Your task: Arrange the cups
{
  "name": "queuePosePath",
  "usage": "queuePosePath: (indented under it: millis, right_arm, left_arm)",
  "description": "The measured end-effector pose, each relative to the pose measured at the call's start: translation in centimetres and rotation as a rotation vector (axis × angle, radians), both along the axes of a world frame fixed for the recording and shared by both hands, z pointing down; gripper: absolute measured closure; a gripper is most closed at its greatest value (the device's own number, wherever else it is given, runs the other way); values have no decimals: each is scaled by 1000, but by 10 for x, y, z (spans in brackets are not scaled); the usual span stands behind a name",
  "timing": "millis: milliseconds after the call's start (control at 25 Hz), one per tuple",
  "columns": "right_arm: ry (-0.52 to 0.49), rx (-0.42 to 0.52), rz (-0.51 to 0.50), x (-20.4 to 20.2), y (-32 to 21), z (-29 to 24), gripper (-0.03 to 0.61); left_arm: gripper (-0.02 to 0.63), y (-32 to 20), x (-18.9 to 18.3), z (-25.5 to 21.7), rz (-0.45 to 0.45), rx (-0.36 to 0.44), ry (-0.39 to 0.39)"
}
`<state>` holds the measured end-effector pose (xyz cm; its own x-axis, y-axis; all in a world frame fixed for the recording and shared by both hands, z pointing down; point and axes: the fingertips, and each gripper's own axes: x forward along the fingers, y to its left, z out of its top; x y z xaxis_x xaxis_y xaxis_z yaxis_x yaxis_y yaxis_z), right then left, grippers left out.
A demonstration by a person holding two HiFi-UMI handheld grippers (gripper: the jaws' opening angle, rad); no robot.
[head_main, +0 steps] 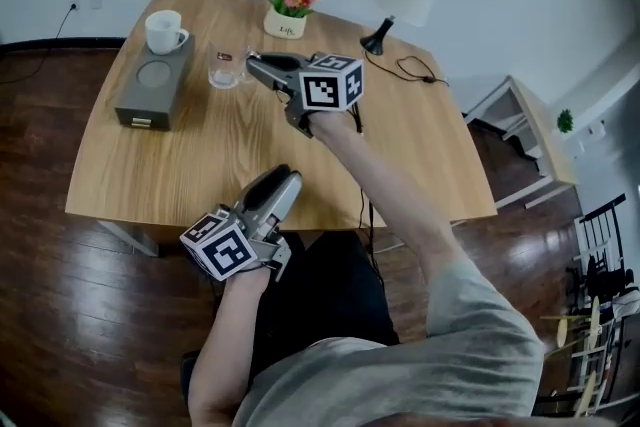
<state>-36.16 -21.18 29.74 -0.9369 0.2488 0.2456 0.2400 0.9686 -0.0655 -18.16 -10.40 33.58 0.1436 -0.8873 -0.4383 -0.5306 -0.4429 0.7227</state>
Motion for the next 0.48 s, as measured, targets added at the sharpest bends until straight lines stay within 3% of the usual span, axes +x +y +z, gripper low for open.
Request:
queuePosePath:
  millis: [240, 480]
  right_arm:
    - [-11, 10, -98, -96, 63, 3, 534]
    - [-14, 7, -87, -129, 79, 24, 535]
  left_arm:
    - [472, 15, -34, -7, -78, 74, 93]
    - [472, 22, -39, -5, -82, 74, 107]
